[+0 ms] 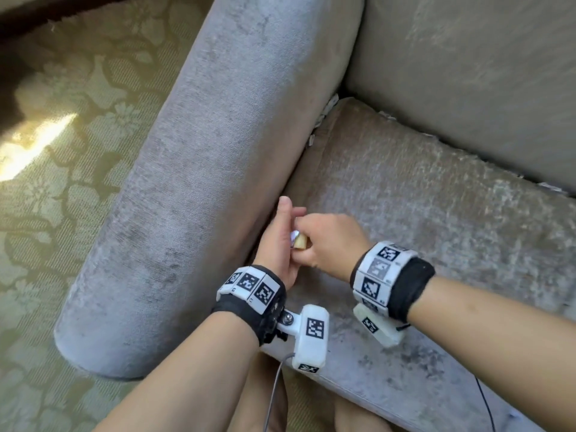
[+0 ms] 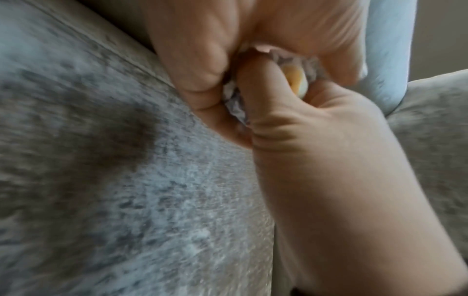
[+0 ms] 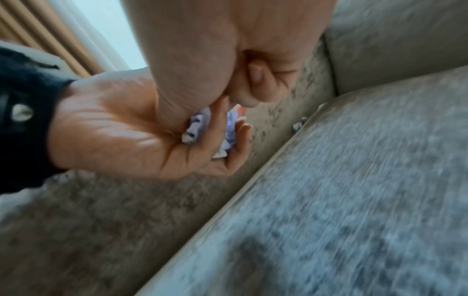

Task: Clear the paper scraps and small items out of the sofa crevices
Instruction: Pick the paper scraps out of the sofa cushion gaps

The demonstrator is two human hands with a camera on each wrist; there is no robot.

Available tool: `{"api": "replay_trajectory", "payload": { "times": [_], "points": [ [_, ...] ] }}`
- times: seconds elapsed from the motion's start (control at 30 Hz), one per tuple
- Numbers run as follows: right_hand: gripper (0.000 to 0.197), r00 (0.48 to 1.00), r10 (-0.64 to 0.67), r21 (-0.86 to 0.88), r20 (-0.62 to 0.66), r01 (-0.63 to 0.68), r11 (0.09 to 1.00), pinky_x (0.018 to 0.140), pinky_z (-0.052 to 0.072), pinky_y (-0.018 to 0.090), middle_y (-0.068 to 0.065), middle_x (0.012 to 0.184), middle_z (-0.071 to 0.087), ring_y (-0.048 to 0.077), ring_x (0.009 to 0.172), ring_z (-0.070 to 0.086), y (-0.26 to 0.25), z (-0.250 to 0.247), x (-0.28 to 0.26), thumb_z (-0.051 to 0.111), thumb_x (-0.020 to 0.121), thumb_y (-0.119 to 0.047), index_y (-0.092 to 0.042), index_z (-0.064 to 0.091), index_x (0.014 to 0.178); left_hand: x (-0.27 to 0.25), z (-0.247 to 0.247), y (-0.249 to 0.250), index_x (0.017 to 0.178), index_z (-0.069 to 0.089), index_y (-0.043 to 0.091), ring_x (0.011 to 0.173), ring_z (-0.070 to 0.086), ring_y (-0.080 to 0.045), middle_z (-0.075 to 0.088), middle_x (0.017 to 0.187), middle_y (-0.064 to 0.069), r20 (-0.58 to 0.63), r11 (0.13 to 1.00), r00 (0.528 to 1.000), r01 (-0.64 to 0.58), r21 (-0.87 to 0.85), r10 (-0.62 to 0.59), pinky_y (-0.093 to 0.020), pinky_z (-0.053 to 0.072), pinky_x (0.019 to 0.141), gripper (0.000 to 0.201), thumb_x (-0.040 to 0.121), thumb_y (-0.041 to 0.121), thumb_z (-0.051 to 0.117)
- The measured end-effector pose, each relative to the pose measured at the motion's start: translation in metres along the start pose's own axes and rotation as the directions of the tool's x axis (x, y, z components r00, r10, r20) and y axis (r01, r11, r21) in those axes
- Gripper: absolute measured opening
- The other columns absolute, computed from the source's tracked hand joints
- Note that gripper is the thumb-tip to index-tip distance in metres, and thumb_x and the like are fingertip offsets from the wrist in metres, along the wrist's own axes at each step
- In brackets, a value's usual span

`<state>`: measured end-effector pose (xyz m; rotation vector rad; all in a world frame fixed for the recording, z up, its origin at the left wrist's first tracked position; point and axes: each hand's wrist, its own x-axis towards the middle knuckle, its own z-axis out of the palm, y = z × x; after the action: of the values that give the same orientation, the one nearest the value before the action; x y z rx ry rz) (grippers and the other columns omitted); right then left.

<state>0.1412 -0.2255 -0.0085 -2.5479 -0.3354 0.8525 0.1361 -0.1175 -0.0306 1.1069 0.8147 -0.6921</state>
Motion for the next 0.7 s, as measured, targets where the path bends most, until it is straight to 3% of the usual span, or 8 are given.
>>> {"api": "replay_trajectory", "payload": {
  "times": [0.1,0.17,0.3,0.4,0.47,0.53,0.6,0.7],
  "points": [
    [0.033,0.999,0.047,-0.004,-0.02,-0.047,0.999,0.072,0.047,0.033,-0.002,0.107,0.065,0.027,0.096,0.064,0.01,-0.009,-0.007,0.057,0.081,-0.041,-0.025,0.059,0.11,-0.011,0.017,0.002,0.114,0.054,-0.009,0.084,0.05,-0.03,0.052,0.093,-0.019,0.075,0.999,0.997,-0.033,0.038,0.03,-0.034,0.044,0.066,0.084,0.07,0.06,0.074],
    [0.036,0.999,0.053,-0.013,-0.012,-0.053,0.998,0.073,0.046,0.033,-0.001,0.108,0.064,0.027,0.097,0.064,0.016,-0.015,-0.012,0.057,0.082,-0.042,-0.023,0.06,0.112,-0.015,0.021,0.0,0.125,0.049,-0.011,0.089,0.048,-0.031,0.051,0.1,-0.02,0.089,0.999,0.995,-0.037,0.017,0.035,-0.034,0.046,0.068,0.09,0.068,0.052,0.079],
    [0.043,0.999,0.031,0.061,-0.039,-0.029,0.998,0.075,0.047,0.031,-0.003,0.11,0.065,0.024,0.098,0.064,0.024,-0.02,-0.017,0.06,0.08,-0.045,-0.027,0.059,0.12,-0.012,0.026,-0.001,0.127,0.049,-0.011,0.059,0.061,-0.014,0.064,0.073,-0.006,0.103,0.998,0.993,-0.063,-0.019,0.064,-0.028,0.053,0.054,0.065,0.082,0.029,0.073],
    [0.042,0.996,0.054,0.179,-0.071,-0.04,0.983,0.072,0.048,0.031,-0.004,0.095,0.066,0.022,0.091,0.065,0.033,-0.023,-0.012,0.065,0.076,-0.043,-0.03,0.057,0.116,-0.004,0.03,0.001,0.121,0.056,-0.004,0.064,0.062,-0.015,0.065,0.076,-0.008,0.082,0.995,0.994,-0.062,-0.082,0.069,-0.027,0.054,0.056,0.049,0.081,0.021,0.072],
    [0.058,0.997,0.063,0.313,-0.041,-0.047,0.949,0.07,0.049,0.031,-0.009,0.082,0.063,0.014,0.082,0.064,0.041,-0.026,-0.006,0.074,0.068,-0.048,-0.035,0.05,0.119,0.005,0.029,0.001,0.12,0.055,-0.001,0.059,0.057,-0.015,0.058,0.073,-0.01,0.08,0.99,0.994,-0.059,-0.128,0.07,-0.024,0.05,0.052,0.039,0.087,0.016,0.066],
    [0.07,0.998,0.052,0.396,-0.037,-0.033,0.918,0.07,0.048,0.028,-0.011,0.077,0.062,0.004,0.076,0.061,0.052,-0.031,0.001,0.078,0.059,-0.058,-0.037,0.048,0.119,0.015,0.026,0.002,0.108,0.055,0.001,0.058,0.053,-0.015,0.054,0.072,-0.01,0.036,0.986,0.998,-0.042,-0.159,0.048,-0.024,0.046,0.051,0.021,0.092,0.012,0.062],
    [0.065,0.99,0.103,0.393,-0.092,-0.059,0.918,0.07,0.047,0.028,-0.012,0.078,0.063,0.001,0.074,0.059,0.066,-0.039,0.015,0.072,0.063,-0.066,-0.037,0.05,0.118,0.024,0.023,0.006,0.092,0.057,0.006,0.058,0.051,-0.012,0.055,0.071,-0.007,-0.014,0.989,1.0,-0.022,-0.147,0.02,-0.019,0.04,0.045,0.003,0.092,0.008,0.06],
    [0.065,0.946,0.259,0.342,-0.194,-0.183,0.922,0.076,0.05,0.032,-0.011,0.079,0.063,0.008,0.081,0.062,0.087,-0.051,0.047,0.066,0.074,-0.065,-0.028,0.049,0.126,0.035,0.023,0.011,0.084,0.057,0.01,0.064,0.053,-0.011,0.057,0.072,-0.005,-0.018,0.99,1.0,-0.01,-0.143,0.008,-0.015,0.037,0.041,0.009,0.091,0.005,0.06]
  ]
}}
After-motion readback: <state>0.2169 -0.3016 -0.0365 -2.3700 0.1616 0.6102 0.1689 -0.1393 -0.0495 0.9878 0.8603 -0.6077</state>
